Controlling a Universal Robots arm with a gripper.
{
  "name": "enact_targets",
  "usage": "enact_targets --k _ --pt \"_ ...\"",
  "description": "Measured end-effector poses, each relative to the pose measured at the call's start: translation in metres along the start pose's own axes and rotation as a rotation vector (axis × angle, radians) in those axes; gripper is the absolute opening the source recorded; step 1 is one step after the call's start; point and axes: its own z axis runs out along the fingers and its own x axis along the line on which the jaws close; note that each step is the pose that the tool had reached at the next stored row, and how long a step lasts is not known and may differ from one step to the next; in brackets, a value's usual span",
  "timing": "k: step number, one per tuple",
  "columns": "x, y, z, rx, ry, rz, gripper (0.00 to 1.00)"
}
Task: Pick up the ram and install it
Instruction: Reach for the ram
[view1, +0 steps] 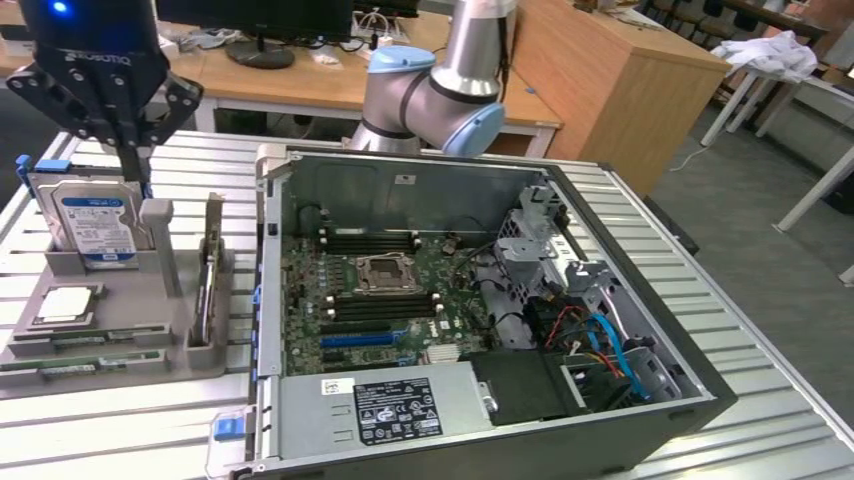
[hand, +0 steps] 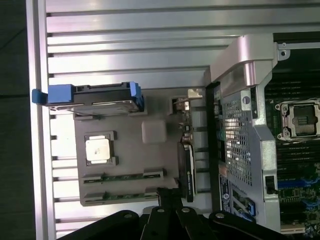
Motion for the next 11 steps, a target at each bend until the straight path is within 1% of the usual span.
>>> enact_targets --k 11 --pt "0.028 -0.0021 -0.0005 0.0001 0.0017 0.0 0.11"
